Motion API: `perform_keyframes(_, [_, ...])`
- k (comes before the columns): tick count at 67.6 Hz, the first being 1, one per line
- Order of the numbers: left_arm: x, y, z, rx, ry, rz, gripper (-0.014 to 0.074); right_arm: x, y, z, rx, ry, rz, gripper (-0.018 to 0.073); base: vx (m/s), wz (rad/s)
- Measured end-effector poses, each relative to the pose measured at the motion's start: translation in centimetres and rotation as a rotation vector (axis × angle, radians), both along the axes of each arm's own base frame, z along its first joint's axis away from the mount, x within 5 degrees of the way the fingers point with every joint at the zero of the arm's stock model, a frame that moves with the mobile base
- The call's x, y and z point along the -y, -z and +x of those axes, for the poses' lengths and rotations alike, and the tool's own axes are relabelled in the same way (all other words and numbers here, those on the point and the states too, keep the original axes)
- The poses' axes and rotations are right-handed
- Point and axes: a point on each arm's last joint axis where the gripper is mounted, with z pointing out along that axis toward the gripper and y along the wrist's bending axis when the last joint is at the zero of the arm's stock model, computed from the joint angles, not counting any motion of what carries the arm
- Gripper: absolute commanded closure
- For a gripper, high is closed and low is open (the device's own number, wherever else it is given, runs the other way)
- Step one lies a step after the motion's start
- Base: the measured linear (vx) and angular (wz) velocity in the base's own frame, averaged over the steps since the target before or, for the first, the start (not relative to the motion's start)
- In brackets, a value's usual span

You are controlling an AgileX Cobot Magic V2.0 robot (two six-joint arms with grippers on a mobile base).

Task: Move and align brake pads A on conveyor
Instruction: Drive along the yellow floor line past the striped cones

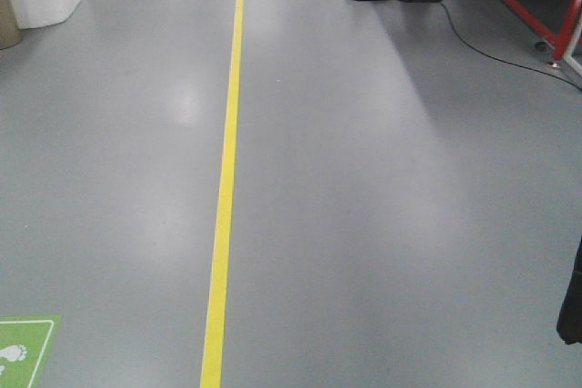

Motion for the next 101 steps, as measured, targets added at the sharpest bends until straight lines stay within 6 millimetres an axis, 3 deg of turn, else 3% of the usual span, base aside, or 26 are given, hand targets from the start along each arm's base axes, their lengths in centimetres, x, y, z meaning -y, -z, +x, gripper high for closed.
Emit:
perform_keyframes(45, [0.00, 0.00, 0.00, 0.000, 0.000, 0.000, 0.0603, 0.00, 0.00, 0.00, 0.000, 0.000, 0.000, 0.0564, 0.40, 0.07])
perform_keyframes(101, [0.00, 0.00, 0.00, 0.000, 0.000, 0.000, 0.0603, 0.00, 0.01, 0.00, -0.001, 0.000, 0.000, 0.0564, 0.64, 0.02])
